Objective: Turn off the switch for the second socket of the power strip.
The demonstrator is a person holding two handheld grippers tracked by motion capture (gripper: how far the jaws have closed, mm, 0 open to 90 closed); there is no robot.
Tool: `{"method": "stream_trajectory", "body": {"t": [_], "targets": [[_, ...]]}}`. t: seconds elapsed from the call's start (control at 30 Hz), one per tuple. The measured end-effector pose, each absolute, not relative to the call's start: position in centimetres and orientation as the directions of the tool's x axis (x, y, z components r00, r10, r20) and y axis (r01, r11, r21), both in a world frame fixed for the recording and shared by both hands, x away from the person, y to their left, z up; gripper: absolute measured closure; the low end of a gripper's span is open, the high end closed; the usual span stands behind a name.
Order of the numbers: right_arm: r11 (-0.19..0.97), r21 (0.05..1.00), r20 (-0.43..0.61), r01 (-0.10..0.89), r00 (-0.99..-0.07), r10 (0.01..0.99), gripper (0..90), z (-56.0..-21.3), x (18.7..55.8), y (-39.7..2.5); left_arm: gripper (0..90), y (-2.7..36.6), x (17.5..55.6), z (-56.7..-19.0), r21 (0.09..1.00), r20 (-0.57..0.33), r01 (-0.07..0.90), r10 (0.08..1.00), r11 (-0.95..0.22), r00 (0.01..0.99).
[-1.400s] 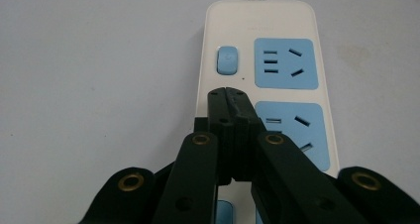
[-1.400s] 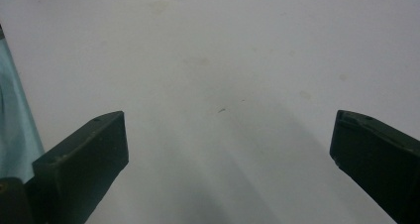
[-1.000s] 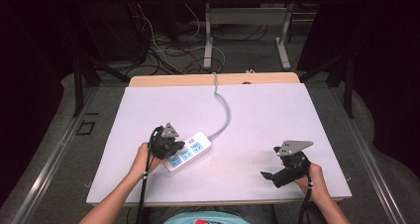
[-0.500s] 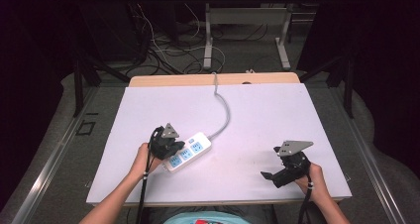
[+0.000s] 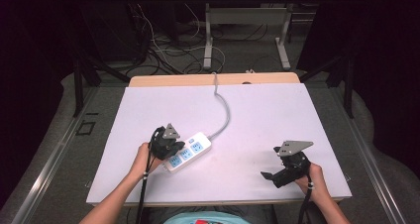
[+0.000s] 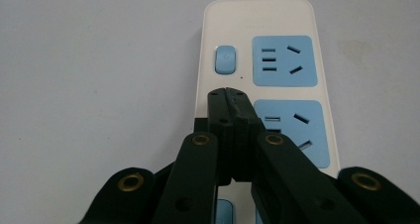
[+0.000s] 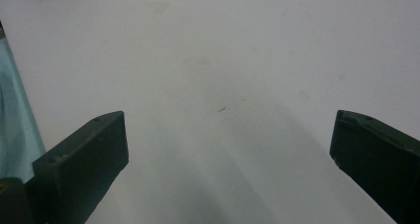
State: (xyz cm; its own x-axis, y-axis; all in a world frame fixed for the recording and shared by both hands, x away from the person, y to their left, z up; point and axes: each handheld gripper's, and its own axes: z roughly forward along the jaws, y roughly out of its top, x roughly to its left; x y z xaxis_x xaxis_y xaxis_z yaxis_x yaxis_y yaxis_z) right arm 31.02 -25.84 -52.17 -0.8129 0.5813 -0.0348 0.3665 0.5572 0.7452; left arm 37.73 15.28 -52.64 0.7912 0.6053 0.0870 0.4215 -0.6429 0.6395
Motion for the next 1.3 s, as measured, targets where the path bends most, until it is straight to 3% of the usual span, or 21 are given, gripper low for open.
{"method": "stream_trajectory", "body": {"t": [1.3], "targets": [[0.566,0.745,-0.044,0.354,-0.820,0.571,1.1,-52.16,31.10,-25.81,89.9,15.45,37.61,-52.40,0.649,0.093,0.419,0.613,-0.635,0.785]]}}
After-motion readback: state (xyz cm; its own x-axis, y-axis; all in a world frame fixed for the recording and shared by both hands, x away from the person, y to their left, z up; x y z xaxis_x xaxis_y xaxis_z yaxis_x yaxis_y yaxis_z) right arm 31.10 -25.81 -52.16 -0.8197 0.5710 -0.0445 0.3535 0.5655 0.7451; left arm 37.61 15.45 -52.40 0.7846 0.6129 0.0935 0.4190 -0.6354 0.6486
